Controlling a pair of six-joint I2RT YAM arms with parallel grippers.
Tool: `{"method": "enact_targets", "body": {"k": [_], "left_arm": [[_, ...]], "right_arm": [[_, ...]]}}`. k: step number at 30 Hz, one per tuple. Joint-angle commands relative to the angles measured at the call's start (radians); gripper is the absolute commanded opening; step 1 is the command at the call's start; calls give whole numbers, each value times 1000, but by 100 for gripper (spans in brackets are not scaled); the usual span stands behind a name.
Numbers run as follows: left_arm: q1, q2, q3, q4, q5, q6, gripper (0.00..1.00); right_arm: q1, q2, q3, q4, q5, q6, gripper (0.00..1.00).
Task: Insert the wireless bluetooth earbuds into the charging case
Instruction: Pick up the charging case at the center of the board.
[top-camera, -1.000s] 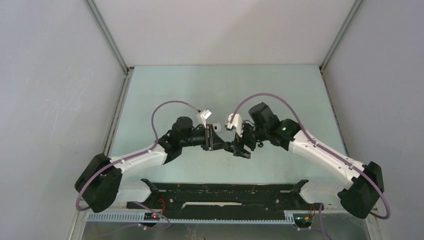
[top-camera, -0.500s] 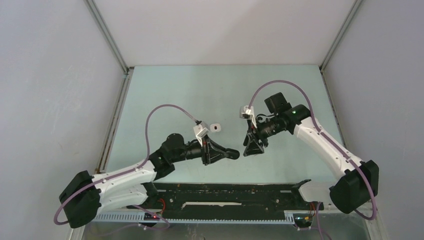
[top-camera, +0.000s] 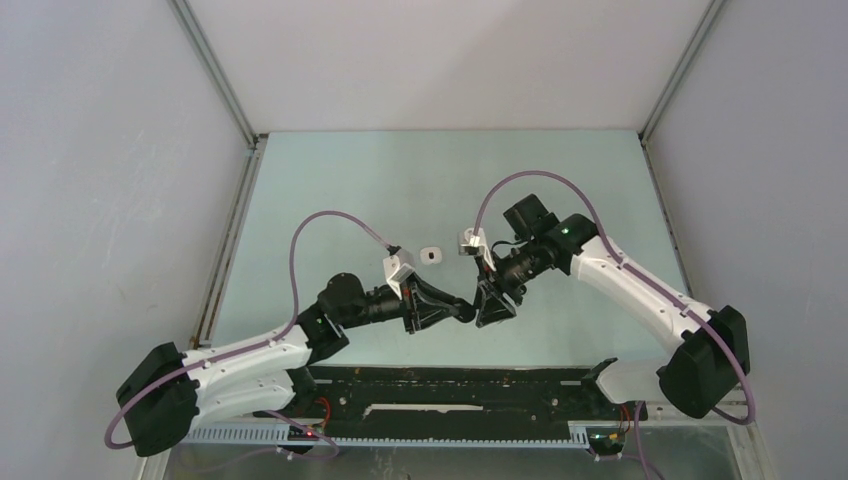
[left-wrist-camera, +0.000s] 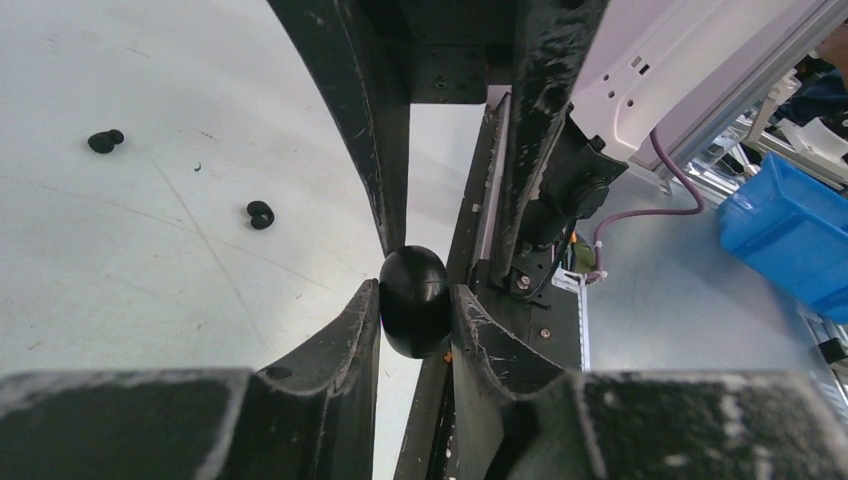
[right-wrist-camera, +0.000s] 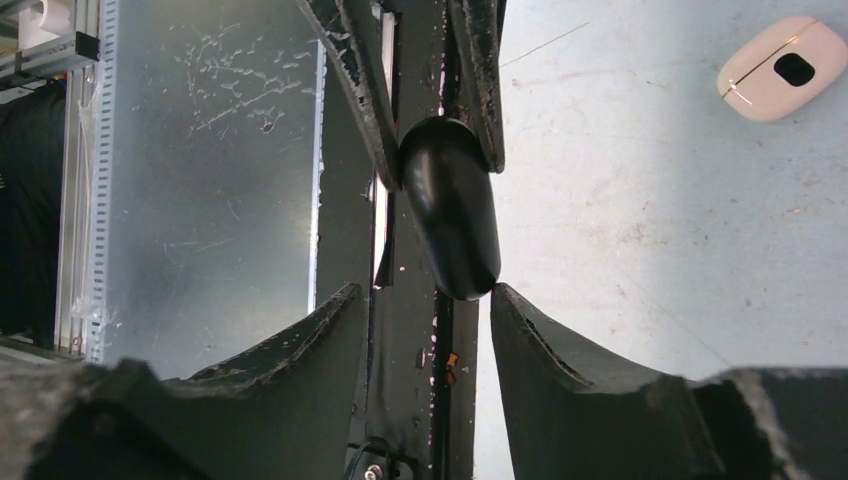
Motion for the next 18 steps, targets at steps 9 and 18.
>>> {"method": "enact_targets", "body": {"k": [9, 18], "left_arm": [[-11, -7, 2, 87, 19, 32, 6], [-11, -20, -19, 123, 25, 14, 5]], "right_arm": [[1, 42, 26, 82, -17, 84, 54], [1, 61, 26, 92, -56, 88, 42]]}}
